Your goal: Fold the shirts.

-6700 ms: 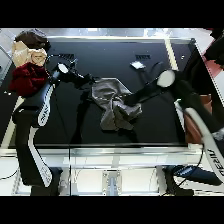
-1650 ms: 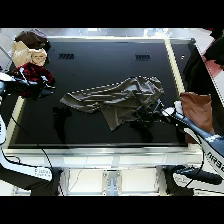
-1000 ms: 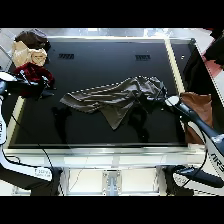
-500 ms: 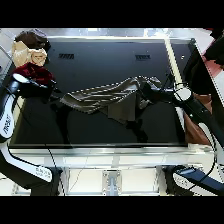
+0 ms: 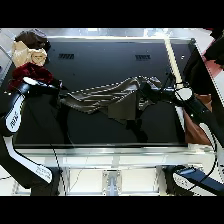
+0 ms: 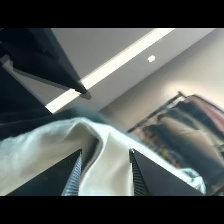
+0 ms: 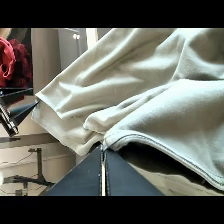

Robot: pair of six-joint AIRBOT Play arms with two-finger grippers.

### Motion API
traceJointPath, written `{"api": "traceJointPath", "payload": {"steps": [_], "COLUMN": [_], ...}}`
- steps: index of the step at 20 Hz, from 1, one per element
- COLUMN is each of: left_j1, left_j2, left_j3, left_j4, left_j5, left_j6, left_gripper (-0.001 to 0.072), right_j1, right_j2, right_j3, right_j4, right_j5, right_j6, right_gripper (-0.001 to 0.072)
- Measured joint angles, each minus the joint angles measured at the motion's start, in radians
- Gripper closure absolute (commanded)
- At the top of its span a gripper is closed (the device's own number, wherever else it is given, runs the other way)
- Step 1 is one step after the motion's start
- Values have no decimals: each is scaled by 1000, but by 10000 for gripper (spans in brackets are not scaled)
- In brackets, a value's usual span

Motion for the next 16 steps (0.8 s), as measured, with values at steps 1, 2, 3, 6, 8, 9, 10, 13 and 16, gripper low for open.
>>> {"api": "traceJointPath", "payload": {"steps": [1,2,3,6,8,9,10,13,16], "left_j1": [-2,-5,-10,-32,-45,-47,-45,-3,78], "left_j2": [-5,-10,-16,-34,-40,-37,-26,69,245], "left_j3": [0,0,0,0,0,0,0,1,2], "left_j4": [-7,-11,-15,-29,-46,-80,-130,-383,-550], "left_j5": [8,16,23,32,54,69,84,89,23], "left_j6": [0,0,-1,-2,23,72,154,519,789], "left_gripper": [340,351,359,692,698,698,698,699,700], "right_j1": [0,0,0,0,0,0,-1,-5,-5], "right_j2": [0,0,0,1,11,24,40,120,232], "right_j3": [0,0,0,0,1,7,17,89,211], "right_j4": [0,0,0,0,-2,-2,-6,-71,-184], "right_j5": [-1,-2,-4,-7,-19,-29,-33,-36,13], "right_j6": [-3,-5,-8,-23,-48,-79,-112,-193,-229], "right_gripper": [694,694,695,695,695,695,695,695,696]}}
